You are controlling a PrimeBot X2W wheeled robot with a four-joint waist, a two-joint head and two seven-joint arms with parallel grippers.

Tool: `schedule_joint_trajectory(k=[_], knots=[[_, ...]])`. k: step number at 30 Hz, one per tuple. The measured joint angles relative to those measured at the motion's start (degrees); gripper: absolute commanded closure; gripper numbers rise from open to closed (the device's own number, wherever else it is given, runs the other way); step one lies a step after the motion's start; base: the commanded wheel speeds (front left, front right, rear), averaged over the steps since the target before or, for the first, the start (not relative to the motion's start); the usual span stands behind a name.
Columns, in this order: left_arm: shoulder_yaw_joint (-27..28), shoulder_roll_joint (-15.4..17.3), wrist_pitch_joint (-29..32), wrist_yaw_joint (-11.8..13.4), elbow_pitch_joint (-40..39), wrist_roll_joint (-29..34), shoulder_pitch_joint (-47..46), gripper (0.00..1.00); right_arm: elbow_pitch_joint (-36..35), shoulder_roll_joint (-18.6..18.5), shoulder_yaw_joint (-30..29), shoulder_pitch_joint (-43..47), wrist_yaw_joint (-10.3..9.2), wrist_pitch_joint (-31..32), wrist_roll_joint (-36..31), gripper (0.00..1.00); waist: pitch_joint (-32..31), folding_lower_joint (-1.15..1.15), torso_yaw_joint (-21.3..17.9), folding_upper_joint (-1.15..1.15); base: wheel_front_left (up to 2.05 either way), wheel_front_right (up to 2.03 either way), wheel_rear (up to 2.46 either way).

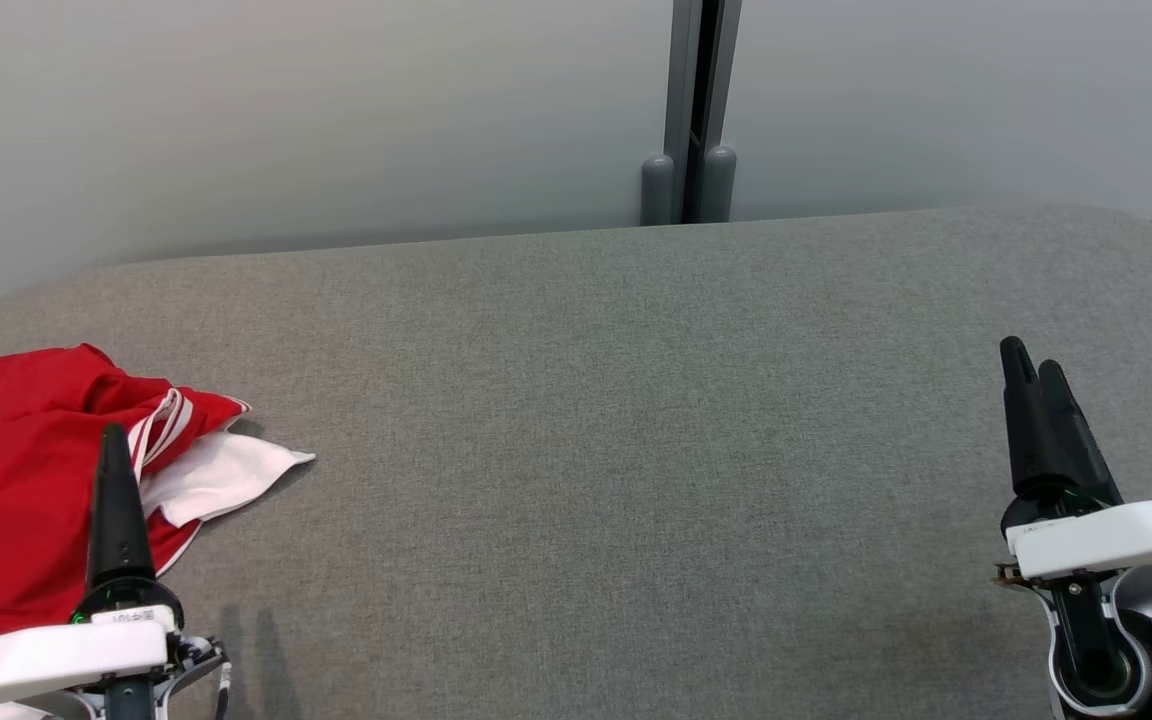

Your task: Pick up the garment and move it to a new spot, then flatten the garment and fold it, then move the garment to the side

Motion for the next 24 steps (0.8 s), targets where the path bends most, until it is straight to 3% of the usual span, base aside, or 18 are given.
schedule_joint_trajectory(k=[9, 24], knots=[[-7.01, 0.05, -1.43, 5.2, -4.63, 14.88, -0.12, 0.0, -1.12, -0.36, 1.23, 0.04, 0.0, -1.77, -10.81, 0.0, 0.68, 0.0, -0.19, 0.0, 0.0, 0.0, 0.0], [-17.83, 0.15, -3.5, 14.56, -1.55, 39.88, -1.26, 0.0, -1.51, -0.42, 1.85, 0.23, 0.01, -4.33, -24.79, 0.0, 1.3, 0.0, -0.98, 0.0, 0.0, 0.0, 0.0]])
